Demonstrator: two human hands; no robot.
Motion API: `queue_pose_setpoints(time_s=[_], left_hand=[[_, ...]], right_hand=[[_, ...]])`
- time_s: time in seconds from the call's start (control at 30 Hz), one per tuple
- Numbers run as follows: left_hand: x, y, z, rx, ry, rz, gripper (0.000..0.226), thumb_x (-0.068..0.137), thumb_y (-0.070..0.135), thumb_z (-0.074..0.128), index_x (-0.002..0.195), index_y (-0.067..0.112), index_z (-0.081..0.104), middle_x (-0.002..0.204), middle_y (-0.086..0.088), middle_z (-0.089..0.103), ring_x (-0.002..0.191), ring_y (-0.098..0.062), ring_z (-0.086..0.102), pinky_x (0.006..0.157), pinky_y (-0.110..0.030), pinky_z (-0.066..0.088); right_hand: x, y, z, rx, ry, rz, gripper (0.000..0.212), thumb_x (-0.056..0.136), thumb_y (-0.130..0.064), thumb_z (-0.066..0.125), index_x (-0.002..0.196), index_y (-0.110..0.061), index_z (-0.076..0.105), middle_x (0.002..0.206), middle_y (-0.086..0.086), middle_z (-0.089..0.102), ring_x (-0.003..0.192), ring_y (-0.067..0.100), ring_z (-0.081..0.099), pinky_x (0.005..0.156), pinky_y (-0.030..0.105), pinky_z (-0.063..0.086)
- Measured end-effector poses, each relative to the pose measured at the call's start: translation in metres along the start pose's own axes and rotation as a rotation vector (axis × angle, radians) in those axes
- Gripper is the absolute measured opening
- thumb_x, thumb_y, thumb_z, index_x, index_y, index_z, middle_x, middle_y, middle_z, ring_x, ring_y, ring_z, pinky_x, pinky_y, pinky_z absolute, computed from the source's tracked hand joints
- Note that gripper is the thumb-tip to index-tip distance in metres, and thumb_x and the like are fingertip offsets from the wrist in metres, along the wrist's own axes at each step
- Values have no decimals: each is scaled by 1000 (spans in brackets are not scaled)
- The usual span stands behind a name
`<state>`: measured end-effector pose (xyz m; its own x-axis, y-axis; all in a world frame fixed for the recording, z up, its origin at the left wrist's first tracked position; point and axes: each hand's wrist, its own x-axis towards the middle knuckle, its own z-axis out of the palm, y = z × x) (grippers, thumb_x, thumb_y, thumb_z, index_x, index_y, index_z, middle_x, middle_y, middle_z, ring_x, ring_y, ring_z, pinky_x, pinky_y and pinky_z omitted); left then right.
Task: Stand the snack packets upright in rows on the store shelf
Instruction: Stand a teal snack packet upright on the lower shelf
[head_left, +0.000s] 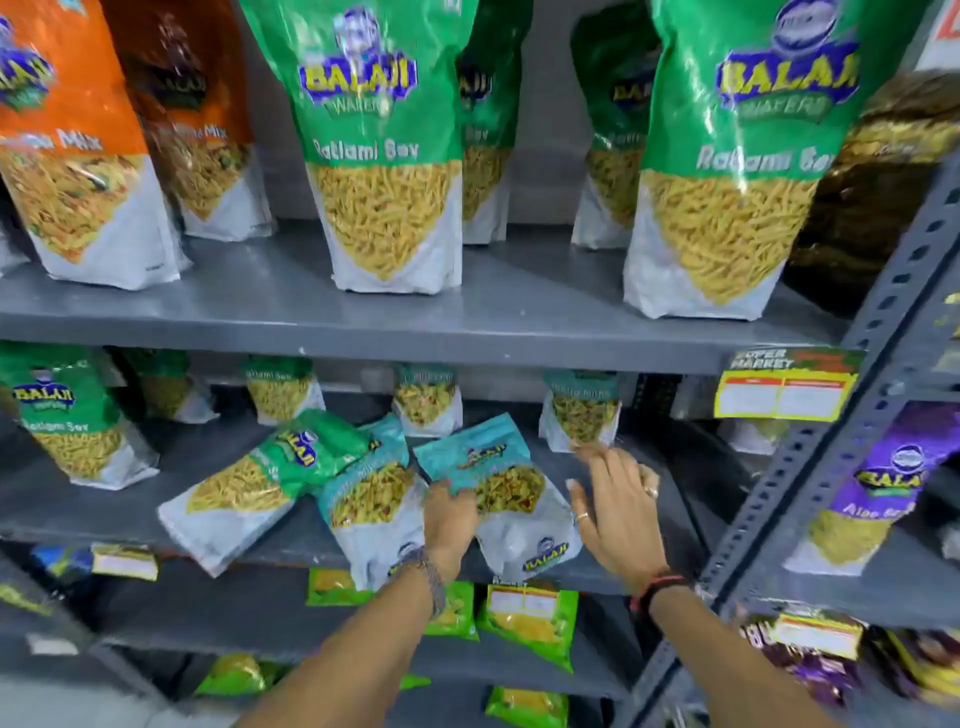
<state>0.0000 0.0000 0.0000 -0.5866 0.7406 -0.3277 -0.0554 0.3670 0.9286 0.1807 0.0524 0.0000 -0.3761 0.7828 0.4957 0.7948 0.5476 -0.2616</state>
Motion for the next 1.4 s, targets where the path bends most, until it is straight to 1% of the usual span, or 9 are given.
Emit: queue_pose_setpoints(time_s=[0.1,0.23,0.47,0.73,0.83,0.9,1.07,1.23,1.4], left_hand=[[28,0,5,-80,-28,-79,31,93,4,41,124,3,43,69,2,36,59,-11,36,56,-28,29],[66,-6,14,-70,-50,-171,13,91,4,42,102,8,46,89,-10,51,77,-23,45,74,-32,32],[111,-13,35,-197,-59,-386,39,90,27,42,125,13,52,128,-9,56,116,-28,53,98,-36,44],[117,-15,41,-446,52,-443,48,90,30,37,128,6,51,125,-11,59,115,-32,56,102,-49,43],[113,-13,36,-428,35,-444,30,92,20,31,95,7,58,74,-7,67,68,-19,66,63,-24,55],[105,-8,28,-450,-20,-441,31,94,21,28,79,12,54,54,0,62,44,-14,56,44,-19,44],[86,-9,14,-506,-204,-431,51,98,33,23,138,8,41,142,-8,45,125,-23,46,114,-39,26],[51,0,7,-518,-348,-319,56,98,39,25,139,4,40,147,-11,43,136,-25,40,105,-36,32],[24,12,7,-511,-485,-189,56,98,39,25,140,5,39,148,-11,42,138,-25,38,103,-34,32]], right_hand=[[15,11,33,-69,-188,133,50,88,-44,28,119,-13,52,116,11,60,107,33,53,89,46,37],[37,24,71,187,-456,437,46,93,-44,33,119,-12,54,121,14,59,117,34,51,98,48,35],[70,51,143,622,-612,862,19,88,-23,46,91,-16,63,83,2,58,75,18,52,71,29,43],[72,46,141,770,-500,1037,46,72,-35,73,104,-3,68,107,9,70,100,28,63,98,41,48],[65,48,136,745,-430,1022,37,74,-34,72,100,-6,71,99,6,70,94,26,62,91,34,49],[57,50,131,750,-366,1050,28,76,-31,72,93,-10,73,96,5,72,91,25,64,89,34,51],[28,50,105,882,-208,1088,13,83,-15,64,71,-13,69,64,-3,69,68,14,58,76,24,53],[-1,50,71,974,-102,1071,36,86,2,50,63,-21,65,73,-1,65,69,14,58,67,25,48],[-18,53,46,1049,-75,1070,25,89,-3,44,78,-13,65,73,3,60,55,12,45,42,19,37]])
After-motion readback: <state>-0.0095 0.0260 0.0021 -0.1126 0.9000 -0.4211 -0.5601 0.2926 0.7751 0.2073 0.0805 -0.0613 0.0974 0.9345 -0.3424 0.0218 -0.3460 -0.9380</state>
